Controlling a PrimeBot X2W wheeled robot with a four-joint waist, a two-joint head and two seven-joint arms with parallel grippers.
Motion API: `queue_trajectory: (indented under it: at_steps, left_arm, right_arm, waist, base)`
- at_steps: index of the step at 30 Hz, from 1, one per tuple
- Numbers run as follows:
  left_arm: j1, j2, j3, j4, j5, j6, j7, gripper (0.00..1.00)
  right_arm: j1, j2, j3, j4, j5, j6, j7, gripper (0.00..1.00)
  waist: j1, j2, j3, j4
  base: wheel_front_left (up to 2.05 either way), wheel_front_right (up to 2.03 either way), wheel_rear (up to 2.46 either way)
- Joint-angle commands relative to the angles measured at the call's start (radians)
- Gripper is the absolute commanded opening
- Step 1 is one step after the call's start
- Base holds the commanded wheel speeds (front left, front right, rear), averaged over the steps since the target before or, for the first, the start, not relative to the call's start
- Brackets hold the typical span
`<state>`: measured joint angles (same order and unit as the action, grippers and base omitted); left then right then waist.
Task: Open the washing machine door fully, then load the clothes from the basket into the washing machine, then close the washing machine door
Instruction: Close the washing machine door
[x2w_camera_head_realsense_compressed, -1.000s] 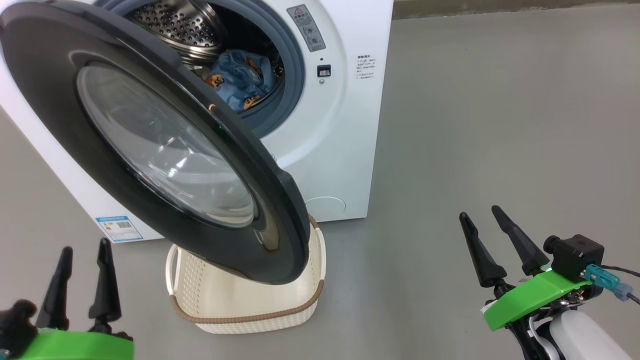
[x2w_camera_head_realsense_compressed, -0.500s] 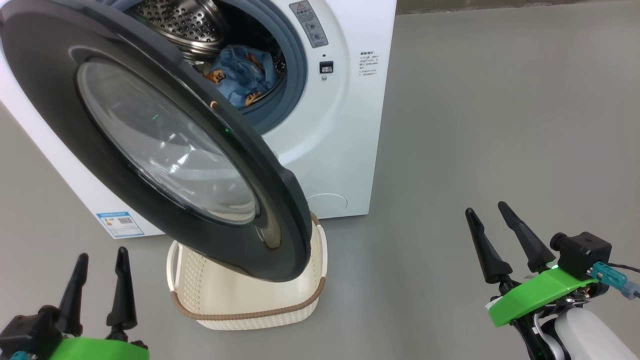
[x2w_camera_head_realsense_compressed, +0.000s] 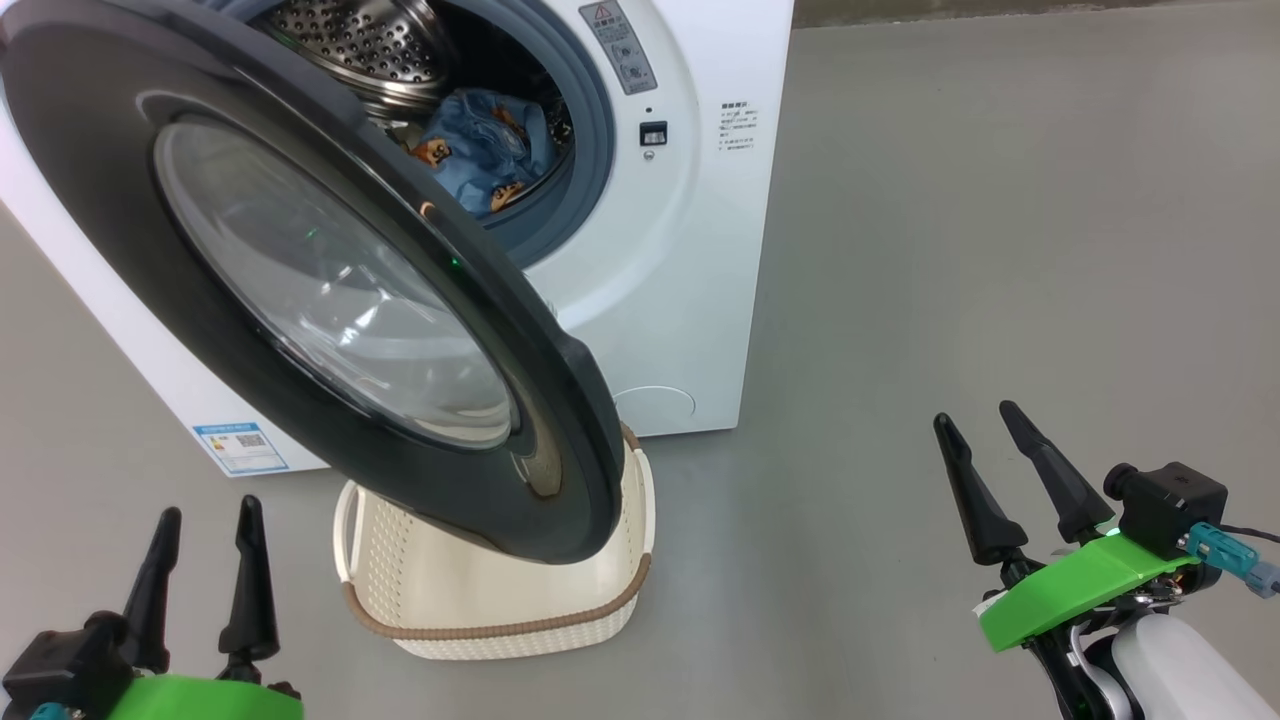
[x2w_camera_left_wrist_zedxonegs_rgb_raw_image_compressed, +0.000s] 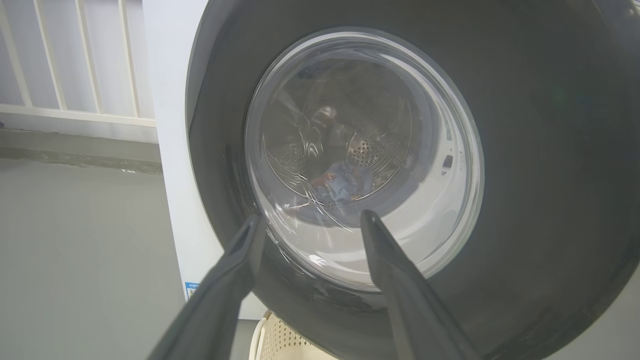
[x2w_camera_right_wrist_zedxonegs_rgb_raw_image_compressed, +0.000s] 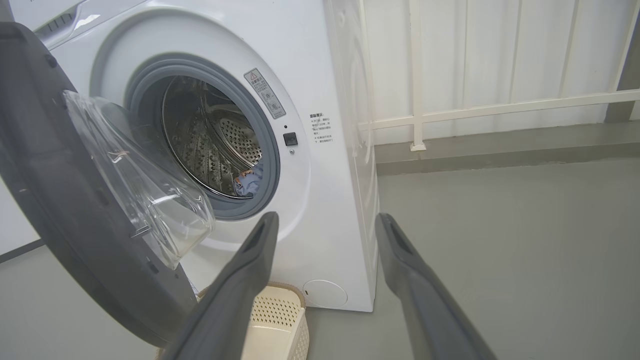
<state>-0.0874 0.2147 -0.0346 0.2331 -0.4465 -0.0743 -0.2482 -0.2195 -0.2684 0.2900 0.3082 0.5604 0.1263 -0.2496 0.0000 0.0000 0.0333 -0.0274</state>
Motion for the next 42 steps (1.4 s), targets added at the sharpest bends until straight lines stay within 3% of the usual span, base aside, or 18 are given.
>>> queue_trajectory:
  at_steps: [1, 33, 34, 35, 36, 37, 38, 42]
  left_arm:
    - [-0.031, 0.019, 0.038, -0.019, 0.009, -0.004, -0.013, 1.0]
    - [-0.031, -0.008, 0.062, -0.006, 0.039, -0.024, -0.014, 1.0]
    - [-0.031, -0.008, 0.062, -0.006, 0.039, -0.025, -0.014, 1.0]
    - [-0.032, -0.009, 0.062, -0.006, 0.039, -0.026, -0.014, 1.0]
    - [-0.032, -0.009, 0.062, -0.006, 0.039, -0.026, -0.014, 1.0]
    - [-0.033, -0.01, 0.062, -0.006, 0.04, -0.027, -0.014, 1.0]
    - [-0.034, -0.011, 0.061, -0.005, 0.04, -0.028, -0.014, 1.0]
    - [-0.036, -0.015, 0.057, 0.001, 0.04, -0.031, -0.014, 1.0]
  right_arm:
    - [-0.012, -0.015, 0.013, -0.024, -0.007, 0.004, -0.012, 1.0]
    - [-0.008, -0.021, 0.023, -0.023, -0.004, 0.004, -0.012, 1.0]
    - [-0.008, -0.021, 0.024, -0.024, -0.004, 0.004, -0.012, 0.85]
    - [-0.009, -0.022, 0.025, -0.025, -0.004, 0.004, -0.012, 0.57]
    - [-0.01, -0.022, 0.025, -0.027, -0.005, 0.004, -0.012, 0.41]
    - [-0.011, -0.022, 0.025, -0.03, -0.006, 0.004, -0.012, 0.15]
    - [-0.011, -0.022, 0.023, -0.036, -0.008, 0.004, -0.012, 0.0]
    - [-0.011, -0.02, 0.017, -0.055, -0.013, 0.004, -0.012, 0.0]
  waist:
    - [0.0, 0.0, 0.0, 0.0]
    - [0.0, 0.0, -0.01, 0.01]
    - [0.0, 0.0, -0.009, 0.011]
    - [0.0, 0.0, -0.008, 0.011]
    - [0.0, 0.0, -0.007, 0.012]
    - [0.0, 0.0, -0.006, 0.013]
    - [0.0, 0.0, -0.004, 0.016]
    - [0.0, 0.0, -0.003, 0.026]
  base:
    - [0.0, 0.0, 0.0]
    - [0.0, 0.0, 0.0]
    - [0.0, 0.0, 0.0]
    - [0.0, 0.0, 0.0]
    - [0.0, 0.0, 0.0]
    - [0.0, 0.0, 0.0]
    - [0.0, 0.0, 0.0]
    - [0.0, 0.0, 0.0]
